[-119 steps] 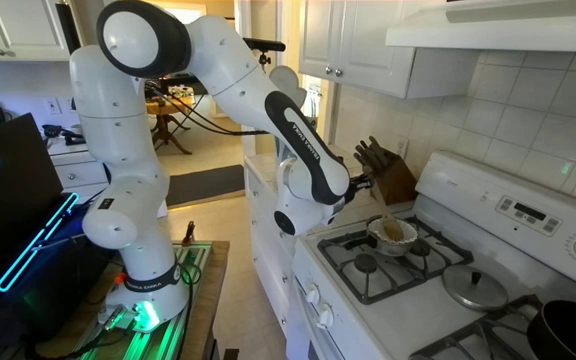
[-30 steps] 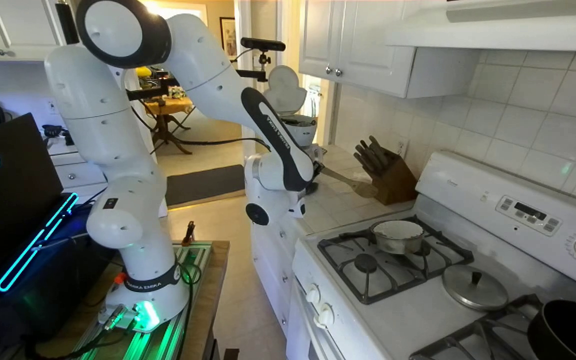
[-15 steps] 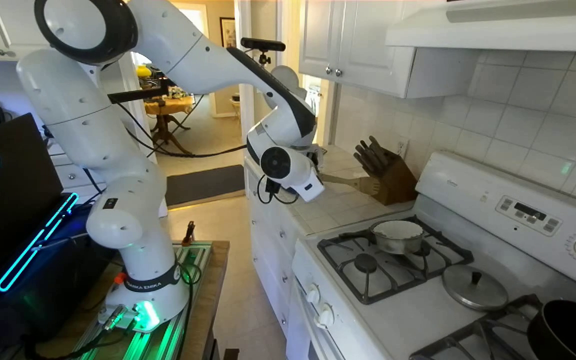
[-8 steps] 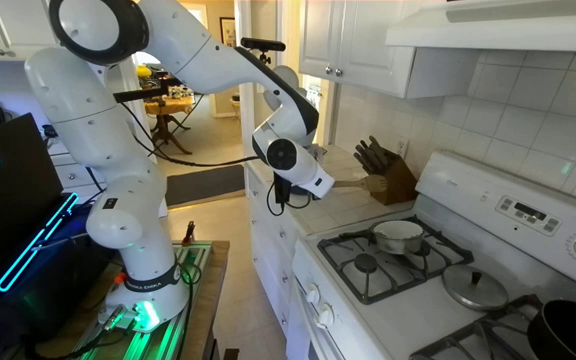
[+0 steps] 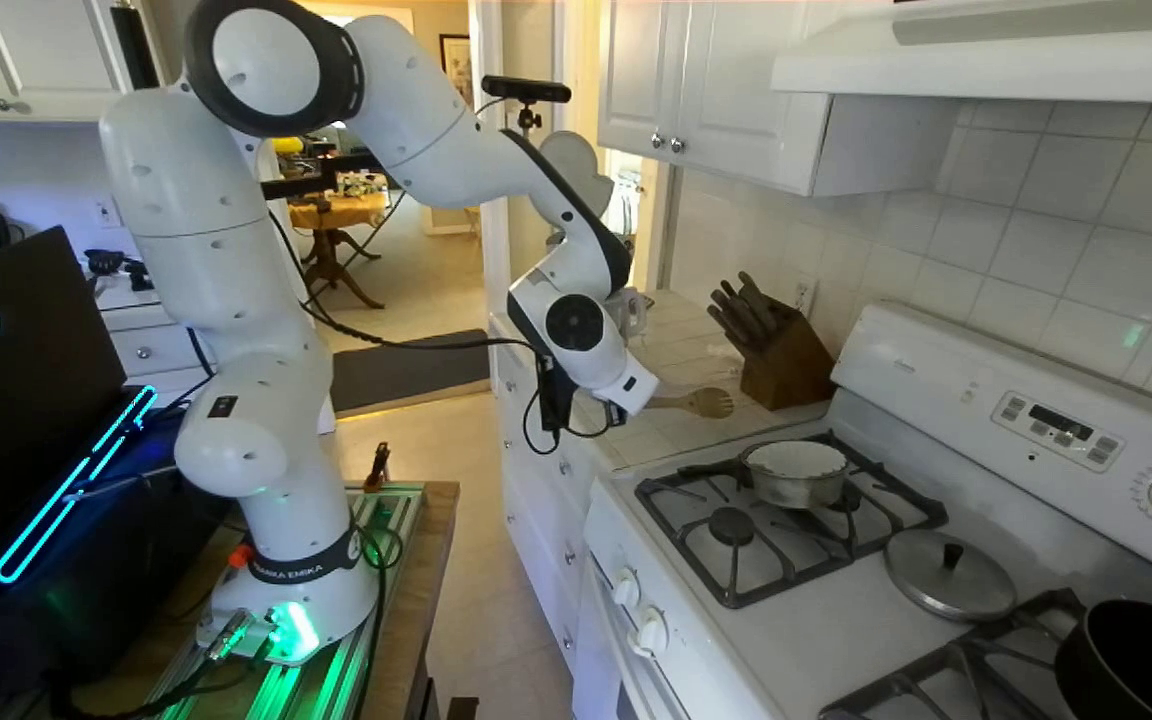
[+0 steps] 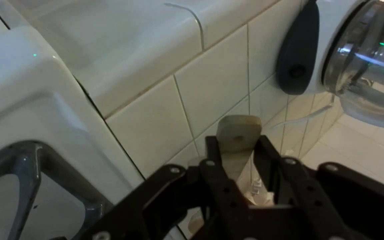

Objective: Use the spoon to stir the contents of the pan

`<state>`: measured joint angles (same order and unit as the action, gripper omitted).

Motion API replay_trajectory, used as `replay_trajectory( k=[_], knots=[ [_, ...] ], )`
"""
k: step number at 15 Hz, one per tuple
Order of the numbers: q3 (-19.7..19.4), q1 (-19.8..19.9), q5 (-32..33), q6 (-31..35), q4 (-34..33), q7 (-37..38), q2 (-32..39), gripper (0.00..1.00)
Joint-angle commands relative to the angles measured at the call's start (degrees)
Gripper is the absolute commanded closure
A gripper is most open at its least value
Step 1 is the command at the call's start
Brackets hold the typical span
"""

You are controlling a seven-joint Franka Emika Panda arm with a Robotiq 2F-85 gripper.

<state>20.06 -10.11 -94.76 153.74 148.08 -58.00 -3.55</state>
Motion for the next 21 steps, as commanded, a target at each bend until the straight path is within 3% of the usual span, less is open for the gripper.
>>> replay_trajectory(
  k=[1,5,18,19,21],
  knots=[
    [1.83,-1.20,4.28,5.75,-2.79,2.34,4.76,0.92],
    [3.82,-2.90,-0.84,11.75,-7.85,-0.44,10.04,0.92],
    [3.83,-5.61,0.90,22.07,-17.77,1.31,24.56,0.92],
    [3.93,-5.41,0.82,21.57,-18.04,1.78,24.56,0.44],
    [4.12,-4.81,0.80,19.86,-18.04,3.32,23.89,0.36]
  ],
)
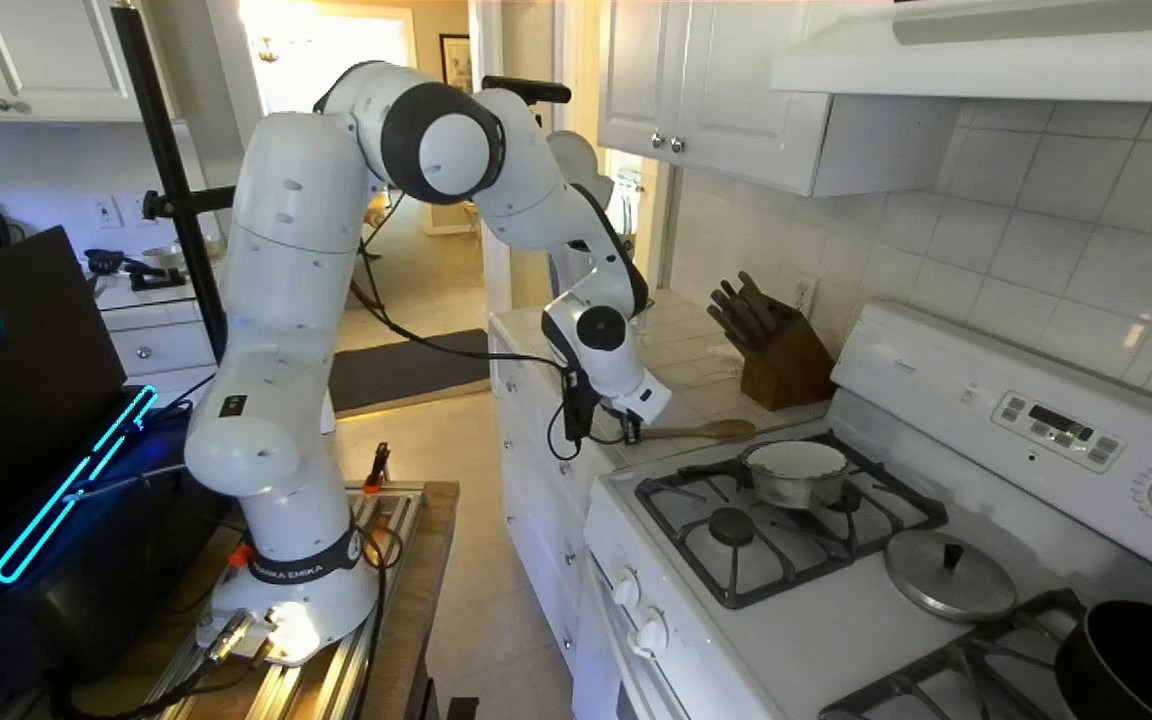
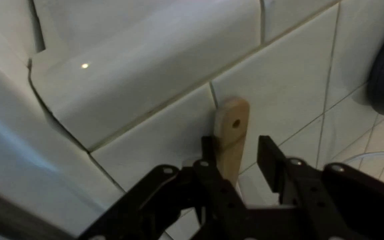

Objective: Use the spoon to stir the contents of the pan

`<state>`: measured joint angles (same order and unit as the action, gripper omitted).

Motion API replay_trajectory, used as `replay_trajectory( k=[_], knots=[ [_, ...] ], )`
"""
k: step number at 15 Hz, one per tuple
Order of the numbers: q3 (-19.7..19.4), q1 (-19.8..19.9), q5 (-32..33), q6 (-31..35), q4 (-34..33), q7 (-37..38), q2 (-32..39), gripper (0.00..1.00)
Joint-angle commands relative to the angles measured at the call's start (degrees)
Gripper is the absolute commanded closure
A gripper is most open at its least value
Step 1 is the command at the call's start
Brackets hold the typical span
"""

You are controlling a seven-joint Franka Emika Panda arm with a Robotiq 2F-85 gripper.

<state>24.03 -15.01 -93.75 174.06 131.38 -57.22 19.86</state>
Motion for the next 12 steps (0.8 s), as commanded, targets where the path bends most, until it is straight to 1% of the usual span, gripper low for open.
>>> replay_trajectory(
  k=[1,2,5,6,7,9,12],
  knots=[
    [0.38,0.66,0.16,-2.06,-0.35,4.21,-0.95,0.30],
    [0.45,1.09,0.86,-3.35,0.70,5.67,-2.14,0.22],
    [0.29,3.58,1.95,-10.12,4.85,9.50,-7.68,0.02],
    [0.09,4.88,2.73,-13.83,6.53,12.20,-9.76,0.00],
    [-0.03,2.63,0.47,-8.39,1.79,7.27,-3.97,0.12],
    [-0.06,4.33,0.68,-11.77,3.87,8.97,-6.84,0.00],
    [-0.02,4.72,0.69,-12.60,5.14,9.65,-8.33,0.00]
  ],
)
